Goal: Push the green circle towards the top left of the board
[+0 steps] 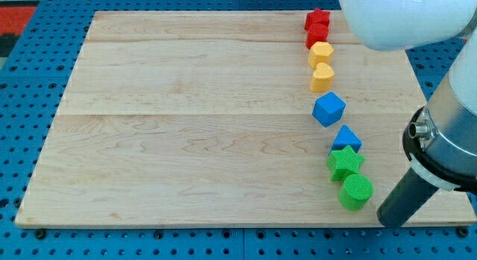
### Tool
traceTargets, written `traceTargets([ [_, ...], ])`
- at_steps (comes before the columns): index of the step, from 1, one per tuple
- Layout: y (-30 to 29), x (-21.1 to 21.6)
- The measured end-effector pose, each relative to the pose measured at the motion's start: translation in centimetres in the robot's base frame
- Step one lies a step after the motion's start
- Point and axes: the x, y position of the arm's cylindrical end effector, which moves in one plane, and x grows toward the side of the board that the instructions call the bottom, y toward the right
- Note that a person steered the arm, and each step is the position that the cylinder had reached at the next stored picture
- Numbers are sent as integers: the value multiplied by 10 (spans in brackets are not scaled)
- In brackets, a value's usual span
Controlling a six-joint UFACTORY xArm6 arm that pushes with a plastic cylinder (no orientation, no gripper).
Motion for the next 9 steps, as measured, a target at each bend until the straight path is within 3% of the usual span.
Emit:
traceTargets([
  [9,17,-15],
])
